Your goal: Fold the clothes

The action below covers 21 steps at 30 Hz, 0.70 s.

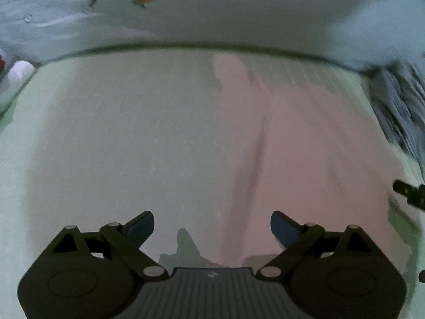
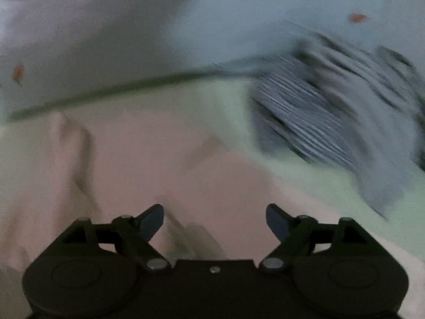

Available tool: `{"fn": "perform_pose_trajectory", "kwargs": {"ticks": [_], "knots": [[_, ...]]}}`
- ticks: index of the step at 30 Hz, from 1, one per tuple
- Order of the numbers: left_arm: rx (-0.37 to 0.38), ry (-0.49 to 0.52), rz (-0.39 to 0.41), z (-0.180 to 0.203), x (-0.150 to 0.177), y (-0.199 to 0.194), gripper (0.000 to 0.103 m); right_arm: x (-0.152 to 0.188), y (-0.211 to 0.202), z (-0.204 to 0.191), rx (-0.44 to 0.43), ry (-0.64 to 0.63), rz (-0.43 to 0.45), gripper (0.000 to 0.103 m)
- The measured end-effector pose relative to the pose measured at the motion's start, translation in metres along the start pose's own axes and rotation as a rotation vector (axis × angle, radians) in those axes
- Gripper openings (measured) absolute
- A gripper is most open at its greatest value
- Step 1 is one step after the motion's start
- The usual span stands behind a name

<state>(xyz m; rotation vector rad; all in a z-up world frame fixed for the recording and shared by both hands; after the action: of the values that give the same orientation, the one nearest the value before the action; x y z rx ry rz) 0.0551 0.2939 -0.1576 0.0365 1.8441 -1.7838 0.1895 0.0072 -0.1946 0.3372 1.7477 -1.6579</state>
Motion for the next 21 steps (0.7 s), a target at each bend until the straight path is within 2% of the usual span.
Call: {"fn": "perform_pose_trajectory", "kwargs": {"ticks": [3,7,10,13,18,21], "knots": [[0.008,0.004,-0.047,0.025,0.029,-0.001,0.094,0.037,-0.013,0.032,0.08,-0.032,-0.032,0.085],[-0.031,-0.041,-0.093,0.039,0.048,0.013,0.094,0.067,-0.023,0.077,0.116,0.006,-0.045,0.085],[-0.085,-0.061,-0.09,0.048,0.057,0.02,0.095,0.08,-0.028,0.109,0.155,0.001,-0.04,0.085],[-0.117,-0.095,-0.09,0.055,0.06,0.029,0.1,0.084,-0.029,0.146,0.19,0.023,-0.034,0.085],[-0.139,-0.133,-0.095,0.059,0.06,0.035,0.103,0.091,-0.026,0.201,0.233,0.127,-0.032,0.089],[-0.137,-0.149,-0.092,0.056,0.061,0.035,0.103,0.096,-0.023,0.223,0.199,0.263,-0.042,0.095]]}}
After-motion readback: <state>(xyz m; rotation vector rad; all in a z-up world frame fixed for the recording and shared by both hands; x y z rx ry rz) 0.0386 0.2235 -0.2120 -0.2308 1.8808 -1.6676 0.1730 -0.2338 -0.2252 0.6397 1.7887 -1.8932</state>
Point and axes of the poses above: each gripper's, at about its wrist camera, not at the fingertips, and y roughly the way its jaws point, z to its right, x to its underside, the point moved 5 cm from there along y, roughly the way its jaws point, and after that the axes turned 2 degrees about -z, right-handed, at the moved point
